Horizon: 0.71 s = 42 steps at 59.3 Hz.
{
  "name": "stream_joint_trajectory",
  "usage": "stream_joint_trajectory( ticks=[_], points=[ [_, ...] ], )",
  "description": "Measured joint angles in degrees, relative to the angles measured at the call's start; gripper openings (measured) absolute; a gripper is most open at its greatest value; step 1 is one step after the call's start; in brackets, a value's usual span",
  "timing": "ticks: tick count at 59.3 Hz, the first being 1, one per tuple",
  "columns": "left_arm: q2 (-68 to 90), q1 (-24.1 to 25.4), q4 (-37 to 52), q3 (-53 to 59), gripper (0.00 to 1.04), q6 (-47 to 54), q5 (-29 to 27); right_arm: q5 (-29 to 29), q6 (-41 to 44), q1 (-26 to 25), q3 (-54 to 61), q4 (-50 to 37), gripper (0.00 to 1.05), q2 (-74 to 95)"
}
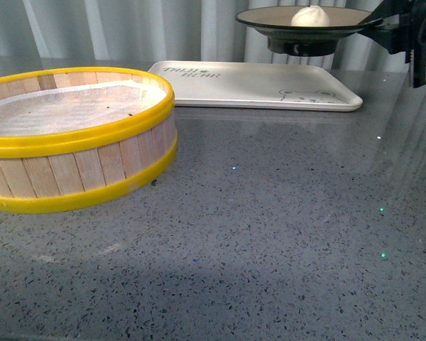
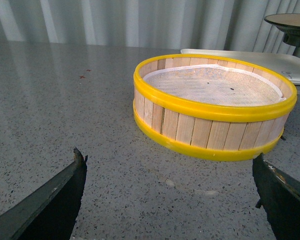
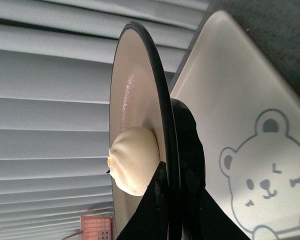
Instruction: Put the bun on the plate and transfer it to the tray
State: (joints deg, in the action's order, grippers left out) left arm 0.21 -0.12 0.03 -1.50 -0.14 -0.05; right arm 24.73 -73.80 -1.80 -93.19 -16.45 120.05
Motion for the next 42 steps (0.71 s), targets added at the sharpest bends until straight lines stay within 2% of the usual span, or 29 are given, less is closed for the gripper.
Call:
stream_joint_trajectory(
  ticks=[14, 42],
  points=[
    [0.0, 0.0, 0.0, 0.0, 0.98, 0.0, 0.0, 0.3, -0.2, 2.0, -5.6, 3.2, 0.02, 5.1],
    [0.0, 0.0, 0.0, 0.0, 0.98, 0.0, 0.0, 0.4, -0.3, 0.6, -7.8, 5.5, 0.02, 8.0]
  ],
)
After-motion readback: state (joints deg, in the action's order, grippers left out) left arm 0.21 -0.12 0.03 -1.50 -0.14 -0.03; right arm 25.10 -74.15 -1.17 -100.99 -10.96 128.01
